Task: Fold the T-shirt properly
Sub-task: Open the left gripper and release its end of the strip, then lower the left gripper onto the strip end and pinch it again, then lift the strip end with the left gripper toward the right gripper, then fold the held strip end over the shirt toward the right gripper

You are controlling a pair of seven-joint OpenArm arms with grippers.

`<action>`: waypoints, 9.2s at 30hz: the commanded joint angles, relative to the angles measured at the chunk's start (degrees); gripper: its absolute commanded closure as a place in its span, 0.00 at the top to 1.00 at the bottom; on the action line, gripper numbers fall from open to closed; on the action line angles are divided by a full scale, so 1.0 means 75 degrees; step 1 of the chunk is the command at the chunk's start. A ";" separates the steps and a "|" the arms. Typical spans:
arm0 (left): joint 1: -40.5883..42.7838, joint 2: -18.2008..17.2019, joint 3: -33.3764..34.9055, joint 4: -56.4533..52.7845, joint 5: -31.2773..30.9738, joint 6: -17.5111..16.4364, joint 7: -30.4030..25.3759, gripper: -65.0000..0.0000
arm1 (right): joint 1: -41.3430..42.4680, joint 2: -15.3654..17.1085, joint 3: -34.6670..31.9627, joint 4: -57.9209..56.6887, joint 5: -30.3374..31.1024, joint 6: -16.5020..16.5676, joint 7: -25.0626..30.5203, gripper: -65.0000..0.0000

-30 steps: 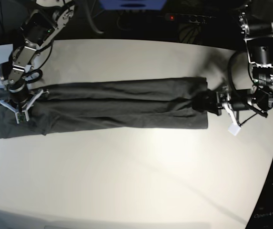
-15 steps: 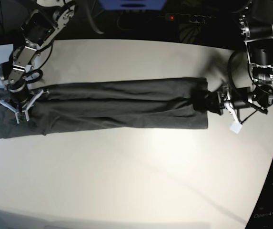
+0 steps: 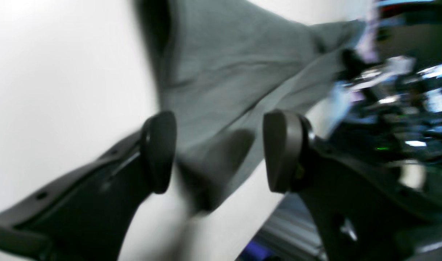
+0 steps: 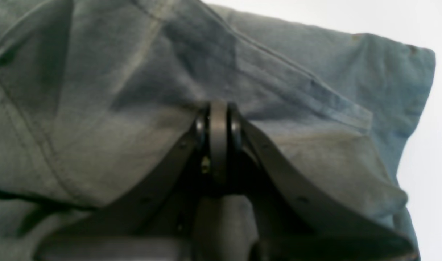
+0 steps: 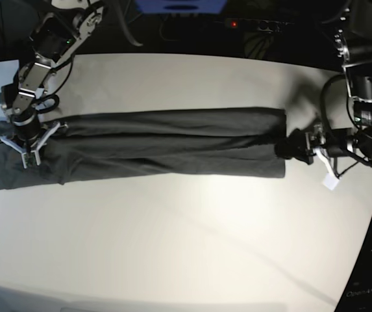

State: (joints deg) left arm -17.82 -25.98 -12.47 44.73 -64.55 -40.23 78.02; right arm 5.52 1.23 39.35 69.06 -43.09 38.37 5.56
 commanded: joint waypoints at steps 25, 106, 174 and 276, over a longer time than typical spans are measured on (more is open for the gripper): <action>0.0144 0.0328 -0.0863 0.2622 -0.0166 0.1478 0.0264 0.59 | -0.0003 0.0029 -0.0178 -0.0012 -0.0297 0.0217 -0.0349 0.01; 0.0366 -0.0305 0.2805 0.3513 0.3303 0.4291 -0.1113 0.59 | -0.0203 0.0040 -0.0178 0.0011 -0.0297 0.0217 -0.0337 0.01; 0.0941 0.0656 0.1071 0.1661 0.3362 0.1982 -0.0023 0.05 | -0.0203 0.0017 -0.0189 0.0000 -0.0285 0.0217 -0.0033 0.01; -0.1697 0.4606 0.8326 0.4251 0.6902 0.9109 0.0264 0.05 | -0.0367 -0.0006 -0.0400 -0.0012 -0.0297 0.0217 -0.0068 0.01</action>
State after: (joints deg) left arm -29.06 7.49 50.13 75.81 -12.43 28.27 80.20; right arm 3.16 1.23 36.51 69.23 -42.89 38.26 9.08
